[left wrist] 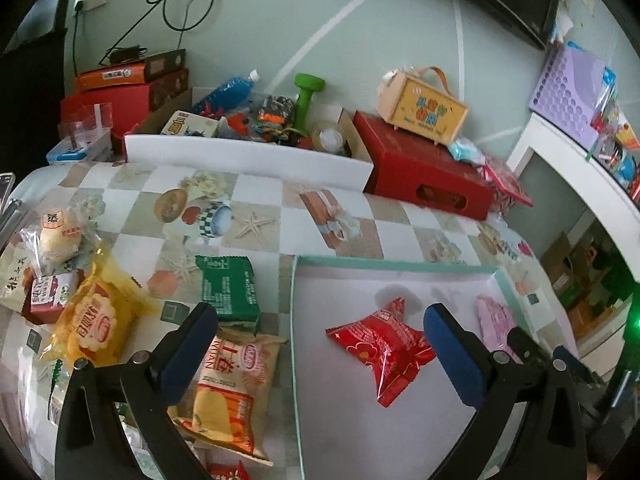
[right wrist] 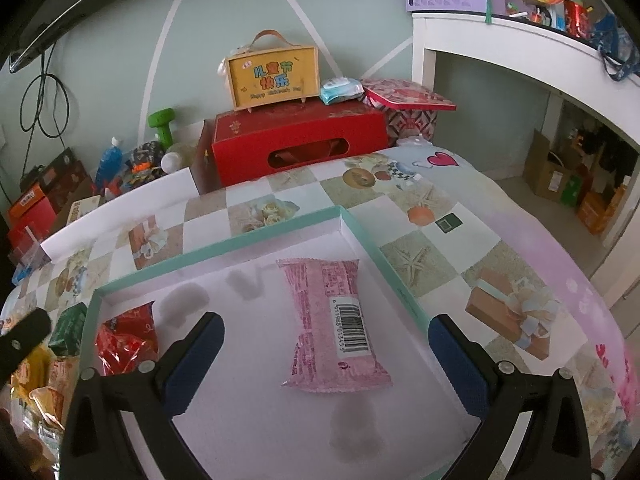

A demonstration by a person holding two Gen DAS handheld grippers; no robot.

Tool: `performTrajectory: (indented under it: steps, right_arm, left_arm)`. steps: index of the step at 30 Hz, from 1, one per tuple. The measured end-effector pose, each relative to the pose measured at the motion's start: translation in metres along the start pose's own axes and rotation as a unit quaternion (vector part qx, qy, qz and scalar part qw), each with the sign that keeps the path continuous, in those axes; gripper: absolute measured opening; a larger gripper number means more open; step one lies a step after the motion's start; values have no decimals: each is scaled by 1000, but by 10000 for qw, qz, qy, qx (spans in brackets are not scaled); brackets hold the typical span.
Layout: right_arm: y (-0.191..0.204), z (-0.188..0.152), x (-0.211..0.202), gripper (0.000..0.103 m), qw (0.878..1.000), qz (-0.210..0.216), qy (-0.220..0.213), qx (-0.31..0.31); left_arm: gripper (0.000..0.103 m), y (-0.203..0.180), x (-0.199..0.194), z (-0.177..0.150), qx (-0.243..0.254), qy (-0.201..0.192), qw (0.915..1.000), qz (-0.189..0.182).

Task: Organize snacks
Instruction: 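Withdraw both tools from the tray back toward the snack pile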

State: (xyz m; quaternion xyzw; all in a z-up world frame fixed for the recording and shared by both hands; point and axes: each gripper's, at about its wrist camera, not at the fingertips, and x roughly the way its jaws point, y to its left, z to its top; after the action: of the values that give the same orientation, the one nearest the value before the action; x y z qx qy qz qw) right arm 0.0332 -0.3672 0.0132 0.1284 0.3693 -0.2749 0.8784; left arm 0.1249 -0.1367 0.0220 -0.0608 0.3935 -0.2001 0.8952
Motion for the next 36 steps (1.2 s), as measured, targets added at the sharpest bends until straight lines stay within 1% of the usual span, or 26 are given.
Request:
performTrajectory:
  steps: [3,6,9,11,13,16,19,23,26,27,29,31,36]
  right_arm:
    - [-1,0,-2,103,9999,20,104,8]
    - [0,0,-4,103,9998,-4,214,29]
    - [8,-1,-7,103,9996,107,280,-16]
    - [14,-2,-8,103,9994,182,300,-70]
    - [23,-3,-10,103,9991,243,309,-169]
    - [42,-5,-15,103,9982,378,292,-369]
    - [61,-8,-21,103,9965,590,276,-516]
    - [88,-13,-28,103,9929,927,295,-691]
    - [109,-19,-35,103,9888,1176,323,-858]
    - [114,-22,-37,103,9876,1238,329,-908]
    - [129,-27,-41,103,9844,1368,358,-1047]
    - [143,-34,-44,103,9809,1491,400,-1182]
    - [164,-51,-52,103,9742,1712,556,-1363]
  left_arm:
    - [103,7,-10,2,-45,-191,9998,69]
    - [103,15,-21,4,-40,-317,9992,237]
    - [103,28,-34,7,-102,-469,9981,395]
    - [103,38,-43,7,-166,-580,9966,565]
    - [103,52,-53,8,-237,-656,9942,820]
    - [103,72,-63,7,-349,-650,9911,1107]
    - [103,94,-75,4,-463,-662,9866,1420]
    - [103,125,-96,1,-704,-687,9770,1894]
    - [103,148,-109,-2,-898,-694,9663,2311]
    - [103,154,-113,-4,-959,-686,9642,2376]
    - [103,162,-117,-8,-1061,-653,9628,2400]
    - [103,171,-118,-14,-1169,-547,9631,2362]
    - [103,176,-110,-28,-1150,-186,9657,2320]
